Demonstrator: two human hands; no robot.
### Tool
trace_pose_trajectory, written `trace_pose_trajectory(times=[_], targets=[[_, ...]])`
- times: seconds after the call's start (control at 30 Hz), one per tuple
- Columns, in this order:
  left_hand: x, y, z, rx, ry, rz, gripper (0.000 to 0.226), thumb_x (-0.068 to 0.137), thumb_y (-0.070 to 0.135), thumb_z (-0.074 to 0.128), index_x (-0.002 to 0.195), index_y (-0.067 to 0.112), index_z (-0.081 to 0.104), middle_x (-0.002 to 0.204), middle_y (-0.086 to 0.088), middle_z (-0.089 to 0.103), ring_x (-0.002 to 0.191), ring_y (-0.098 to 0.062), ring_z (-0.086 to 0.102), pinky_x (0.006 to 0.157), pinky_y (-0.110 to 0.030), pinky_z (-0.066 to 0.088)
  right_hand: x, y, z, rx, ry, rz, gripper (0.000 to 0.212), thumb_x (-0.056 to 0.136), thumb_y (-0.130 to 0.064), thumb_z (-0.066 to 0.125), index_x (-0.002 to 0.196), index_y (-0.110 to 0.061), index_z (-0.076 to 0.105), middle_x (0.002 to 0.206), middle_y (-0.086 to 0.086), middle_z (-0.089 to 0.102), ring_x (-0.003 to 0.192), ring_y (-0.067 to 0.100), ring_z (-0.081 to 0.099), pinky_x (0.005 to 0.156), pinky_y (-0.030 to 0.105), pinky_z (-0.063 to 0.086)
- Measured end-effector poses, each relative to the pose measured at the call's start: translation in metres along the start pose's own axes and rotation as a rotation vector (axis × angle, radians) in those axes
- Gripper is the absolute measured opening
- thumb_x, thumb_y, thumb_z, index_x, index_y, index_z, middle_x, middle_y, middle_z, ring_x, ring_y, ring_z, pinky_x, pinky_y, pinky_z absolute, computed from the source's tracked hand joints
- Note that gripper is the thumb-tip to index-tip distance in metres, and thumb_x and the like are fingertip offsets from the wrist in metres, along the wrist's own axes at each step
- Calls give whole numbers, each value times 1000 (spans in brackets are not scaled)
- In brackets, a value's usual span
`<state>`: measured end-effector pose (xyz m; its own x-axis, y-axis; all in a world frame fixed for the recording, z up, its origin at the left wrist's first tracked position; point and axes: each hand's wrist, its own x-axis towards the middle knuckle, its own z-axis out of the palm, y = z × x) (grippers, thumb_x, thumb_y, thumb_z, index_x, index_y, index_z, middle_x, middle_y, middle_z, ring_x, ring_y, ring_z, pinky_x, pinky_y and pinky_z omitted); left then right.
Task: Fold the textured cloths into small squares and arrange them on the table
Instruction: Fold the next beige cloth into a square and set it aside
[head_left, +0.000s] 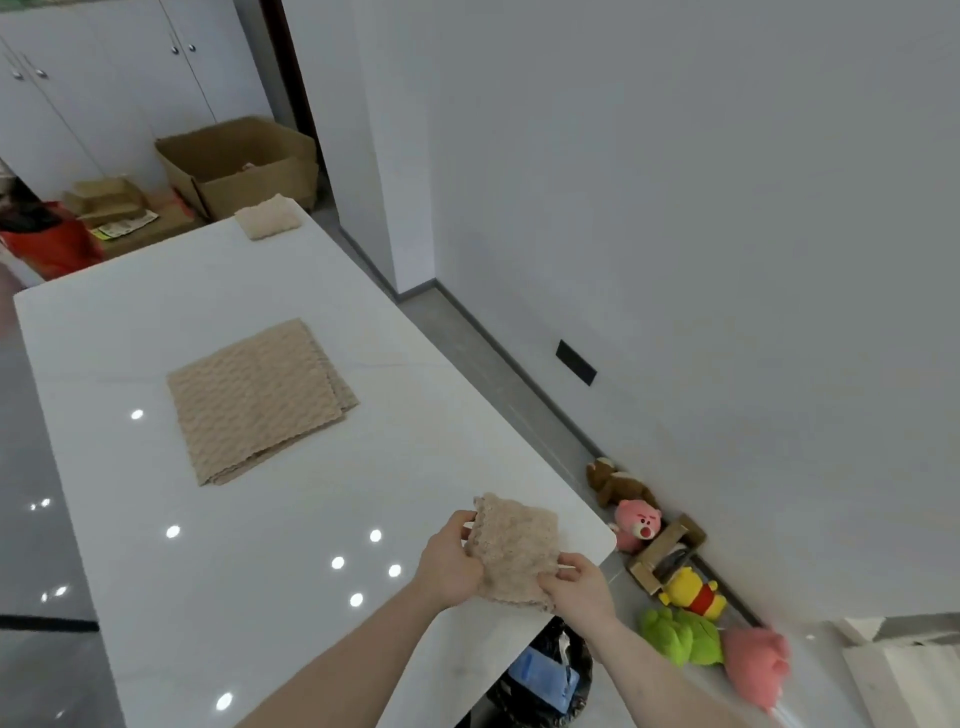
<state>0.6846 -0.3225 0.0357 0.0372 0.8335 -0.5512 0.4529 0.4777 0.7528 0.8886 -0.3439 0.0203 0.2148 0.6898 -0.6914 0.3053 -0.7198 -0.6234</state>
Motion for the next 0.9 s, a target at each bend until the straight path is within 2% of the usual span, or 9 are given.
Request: trace_pose_trajectory(times=[0.1,0.23,0.3,0.43,0.53,0.6,0.7,0.8,0.9], targets=[[40,9,16,82,-79,44,44,89,24,64,131,32,55,101,16,66,84,-5,67,76,-27,60,17,5,1,52,111,69,37,86,-11,73,120,-11,59,93,3,70,81,21,70,69,32,56],[83,23,32,158,-164,77,48,82,30,63,129,38,51,106,17,68,93,-10,67,86,-35,58,40,9,-1,27,196,123,43,83,-19,73,123,-15,58,94,-2,70,85,20,71,82,41,60],[102,19,38,235,-188,96,57,80,30,57,136,37,46,119,13,67,105,-15,65,93,-39,55,47,12,-1,-8,175,137,54,84,-21,74,134,-15,52,92,-6,67,86,18,69,78,35,58],[120,-5,44,352,-237,144,65,80,30,48,143,37,36,131,8,60,118,-20,58,98,-44,52,47,19,3,-70,128,137,78,91,-23,72,153,-12,26,81,-3,66,74,13,66,54,20,46],[109,-10,43,401,-241,248,71,81,32,45,151,34,31,152,7,43,131,-23,49,108,-45,46,45,24,6,-91,152,132,85,91,-24,72,156,-14,17,86,-3,71,77,12,68,55,21,46],[99,-9,41,505,-228,302,78,80,34,42,157,27,26,163,2,25,140,-27,39,115,-43,37,44,28,8,-150,163,103,87,92,-26,70,157,-19,14,94,-8,70,81,13,68,65,27,52],[88,-12,39,577,-231,319,69,83,26,41,152,27,38,160,3,29,139,-26,39,114,-38,36,35,32,6,-353,161,11,81,90,-31,68,155,-31,19,119,-7,63,92,16,69,77,33,54],[78,-16,33,550,-232,284,56,94,18,41,149,29,41,162,3,28,144,-25,31,115,-38,36,25,32,2,-546,86,-64,73,89,-29,63,154,-35,30,148,-2,45,111,19,65,78,30,54],[58,-19,21,558,-189,276,54,96,16,41,149,30,42,164,2,23,147,-25,28,115,-37,37,12,32,0,-615,33,-113,73,90,-26,59,157,-33,30,157,-4,29,115,20,64,80,31,55]])
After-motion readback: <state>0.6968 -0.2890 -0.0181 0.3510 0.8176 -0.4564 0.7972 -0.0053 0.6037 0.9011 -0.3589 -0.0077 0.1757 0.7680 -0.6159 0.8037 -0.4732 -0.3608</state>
